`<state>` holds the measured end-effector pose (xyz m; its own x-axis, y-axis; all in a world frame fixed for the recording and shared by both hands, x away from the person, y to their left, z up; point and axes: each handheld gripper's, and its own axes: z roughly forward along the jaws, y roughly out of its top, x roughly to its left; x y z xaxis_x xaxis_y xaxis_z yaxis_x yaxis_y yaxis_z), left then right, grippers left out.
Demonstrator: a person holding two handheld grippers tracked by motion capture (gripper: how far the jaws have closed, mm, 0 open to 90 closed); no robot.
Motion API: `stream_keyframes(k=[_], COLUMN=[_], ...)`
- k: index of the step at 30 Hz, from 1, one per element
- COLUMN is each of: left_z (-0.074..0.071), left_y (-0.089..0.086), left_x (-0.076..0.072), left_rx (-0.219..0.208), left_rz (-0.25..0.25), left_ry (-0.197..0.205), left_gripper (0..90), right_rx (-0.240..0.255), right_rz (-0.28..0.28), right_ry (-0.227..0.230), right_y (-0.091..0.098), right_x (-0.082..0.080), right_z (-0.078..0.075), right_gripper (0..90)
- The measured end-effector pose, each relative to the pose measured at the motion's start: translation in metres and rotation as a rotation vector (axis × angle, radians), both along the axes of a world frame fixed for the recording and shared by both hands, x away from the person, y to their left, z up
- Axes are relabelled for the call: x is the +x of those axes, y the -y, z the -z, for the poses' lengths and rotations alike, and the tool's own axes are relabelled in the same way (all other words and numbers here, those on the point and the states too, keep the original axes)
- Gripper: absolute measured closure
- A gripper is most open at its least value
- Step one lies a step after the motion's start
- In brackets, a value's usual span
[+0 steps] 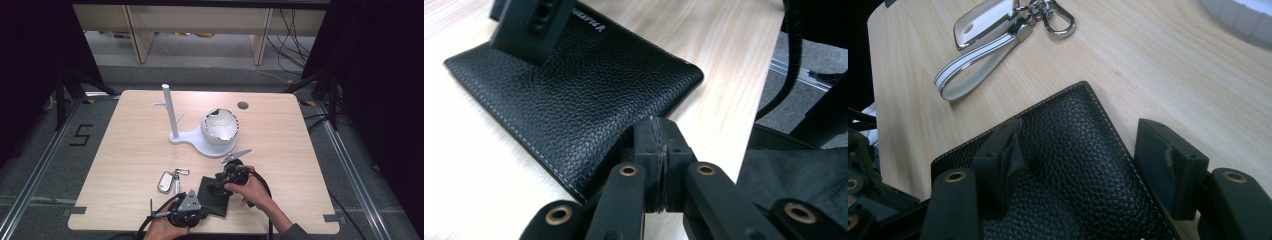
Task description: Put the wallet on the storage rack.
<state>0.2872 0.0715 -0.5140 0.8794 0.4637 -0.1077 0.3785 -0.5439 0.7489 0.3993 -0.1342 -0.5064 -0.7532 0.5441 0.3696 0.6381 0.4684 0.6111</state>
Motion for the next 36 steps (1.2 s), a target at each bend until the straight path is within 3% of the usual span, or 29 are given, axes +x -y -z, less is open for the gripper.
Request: stream_keyframes(k=[3, 5, 7, 8, 11, 12, 13, 16, 17, 18, 19, 20, 22, 23, 24, 28, 29, 30, 31, 32, 33, 36], left_z=[-0.001, -0.001, -0.002, -0.001, -0.001, -0.001, -0.001, -0.001, -0.001, -0.001, -0.001, -0.001, -0.002, 0.0, -0.001, -0.002, -0.002, -0.001, -0.001, -0.001, -0.001, -0.001], left_y=[-0.002, -0.001, -0.003, -0.002, -0.002, -0.001, -0.002, -0.002, -0.002, -0.002, -0.002, -0.002, -0.002, -0.001, -0.002, -0.002, -0.002, -0.002, -0.001, -0.002, -0.001, -0.002], left_x=[0.002, 0.001, 0.004, 0.003, 0.003, 0.004, 0.005, 0.004, 0.005, 0.004, 0.005, 0.005, 0.005, 0.004, 0.005, 0.005, 0.004, 0.004, 0.003, 0.004, 0.004, 0.004], left_rx=[0.035, 0.016, 0.042, 0.015, 0.024, 0.018, 0.033, 0.032, 0.034, 0.033, 0.048, 0.051, 0.049, 0.024, 0.038, 0.062, 0.059, 0.05, 0.051, 0.067, 0.063, 0.068], left_rz=[0.006, -0.019, 0.002, -0.013, -0.007, -0.012, -0.007, -0.007, -0.006, -0.007, 0.003, 0.004, 0.011, -0.008, -0.003, 0.011, 0.011, 0.003, 0.002, 0.016, 0.008, 0.012], left_ry=[0.017, 0.003, 0.013, 0.001, -0.002, -0.003, 0.002, -0.001, 0.001, 0.0, 0.004, 0.005, -0.001, -0.007, -0.003, 0.002, -0.001, -0.004, -0.012, 0.007, 0.008, 0.009], left_gripper=[88.3, 88.3, 88.1, 88.2, 88.2, 88.3, 88.4, 88.2, 88.1, 88.0, 87.9, 87.9, 87.8, 87.7, 87.4, 87.2, 87.1, 87.1, 85.9, 85.9, 85.6, 85.3], right_rx=[-0.004, 0.005, 0.02, 0.026, 0.044, 0.053, 0.071, 0.073, 0.1, 0.102, 0.106, 0.125, 0.117, 0.107, 0.113, 0.142, 0.154, 0.156, 0.172, 0.172, 0.183, 0.18], right_rz=[0.008, 0.02, 0.023, 0.04, 0.048, 0.055, 0.078, 0.087, 0.075, 0.093, 0.11, 0.102, 0.11, 0.111, 0.079, 0.078, 0.064, 0.055, 0.026, 0.026, -0.007, -0.031], right_ry=[-0.028, -0.049, -0.069, -0.099, -0.113, -0.127, -0.169, -0.172, -0.173, -0.219, -0.228, -0.232, -0.235, -0.247, -0.217, -0.229, -0.233, -0.207, -0.236, -0.236, -0.229, -0.225], right_y=[0.003, 0.008, 0.013, 0.013, 0.019, 0.02, 0.023, 0.028, 0.029, 0.033, 0.034, 0.035, 0.036, 0.037, 0.038, 0.041, 0.042, 0.043, 0.041, 0.041, 0.033, 0.026], right_x=[0.0, 0.002, 0.004, 0.003, 0.005, 0.006, 0.007, 0.01, 0.012, 0.013, 0.013, 0.014, 0.013, 0.012, 0.013, 0.012, 0.011, 0.012, 0.009, 0.009, 0.003, -0.003], right_z=[-0.001, -0.001, -0.001, -0.001, 0.0, 0.0, 0.001, 0.002, 0.004, 0.004, 0.004, 0.005, 0.002, 0.0, 0.001, -0.005, -0.006, -0.008, -0.01, -0.01, -0.013, -0.019], right_gripper=[39.4, 40.7, 42.0, 42.6, 43.8, 45.3, 48.1, 49.2, 50.7, 52.6, 53.3, 53.7, 54.0, 54.1, 55.3, 60.2, 61.5, 63.3, 69.6, 69.6, 70.6, 73.0])
